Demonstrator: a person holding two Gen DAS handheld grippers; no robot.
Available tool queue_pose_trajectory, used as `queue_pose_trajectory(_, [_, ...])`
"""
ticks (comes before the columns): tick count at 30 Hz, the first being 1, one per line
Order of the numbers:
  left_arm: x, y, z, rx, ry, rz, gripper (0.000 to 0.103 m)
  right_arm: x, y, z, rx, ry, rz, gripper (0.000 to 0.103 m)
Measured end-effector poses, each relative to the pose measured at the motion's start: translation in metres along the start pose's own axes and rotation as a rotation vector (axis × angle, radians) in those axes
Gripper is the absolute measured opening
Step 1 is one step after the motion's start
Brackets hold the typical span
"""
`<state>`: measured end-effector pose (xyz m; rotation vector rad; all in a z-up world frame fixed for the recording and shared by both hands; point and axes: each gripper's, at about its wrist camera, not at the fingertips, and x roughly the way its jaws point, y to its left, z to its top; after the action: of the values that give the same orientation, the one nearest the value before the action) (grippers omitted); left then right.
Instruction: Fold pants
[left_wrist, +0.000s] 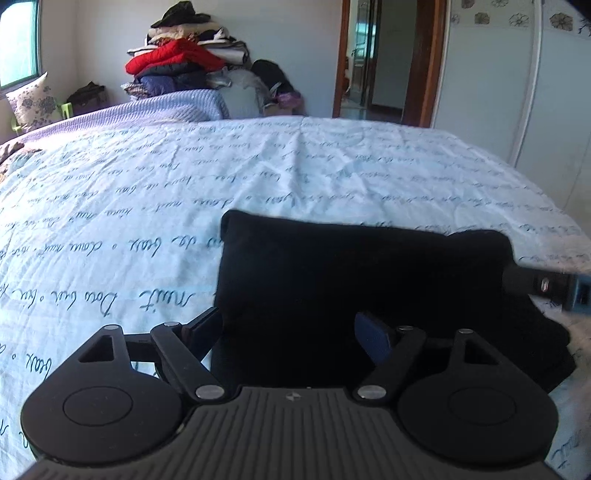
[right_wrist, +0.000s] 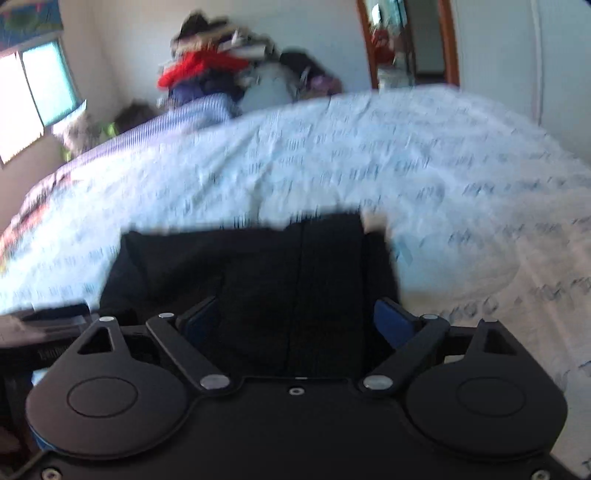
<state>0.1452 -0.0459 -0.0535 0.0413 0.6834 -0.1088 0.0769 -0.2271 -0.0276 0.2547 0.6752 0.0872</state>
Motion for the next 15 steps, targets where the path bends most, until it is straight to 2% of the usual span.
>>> queue_pose_trajectory(2, [-0.001, -0.007, -0.001, 0.018, 0.0, -0.012, 0.082, -0.009, 0.0, 0.008, 0.047, -0.061, 0.039, 0.092])
queue_pose_trajectory(4, [0.001, -0.013, -0.006, 0.039, 0.011, -0.014, 0.082, -0.01, -0.006, 0.017, 0.133, -0.067, 0.145, 0.093])
queue_pose_trajectory(7, [0.005, -0.019, -0.018, 0.068, 0.009, -0.004, 0.086, 0.008, -0.014, 0.024, 0.253, -0.007, 0.302, 0.093])
queue_pose_trajectory(9, [0.005, -0.019, -0.024, 0.076, 0.002, -0.009, 0.089, 0.035, -0.023, 0.018, 0.34, 0.091, 0.365, 0.093])
queue_pose_trajectory(10, [0.006, -0.017, -0.026, 0.075, -0.002, -0.017, 0.09, 0.051, -0.029, 0.012, 0.372, 0.148, 0.342, 0.093])
queue_pose_trajectory(11, [0.007, -0.015, -0.027, 0.078, -0.003, -0.024, 0.09, 0.06, -0.035, 0.006, 0.385, 0.155, 0.34, 0.09])
queue_pose_trajectory(12, [0.006, -0.013, -0.027, 0.082, -0.003, -0.034, 0.09, 0.058, -0.04, 0.005, 0.393, 0.108, 0.346, 0.085])
queue_pose_trajectory(15, [0.001, -0.006, -0.016, 0.066, 0.015, -0.041, 0.085, 0.05, -0.036, 0.015, 0.404, 0.123, 0.294, 0.084])
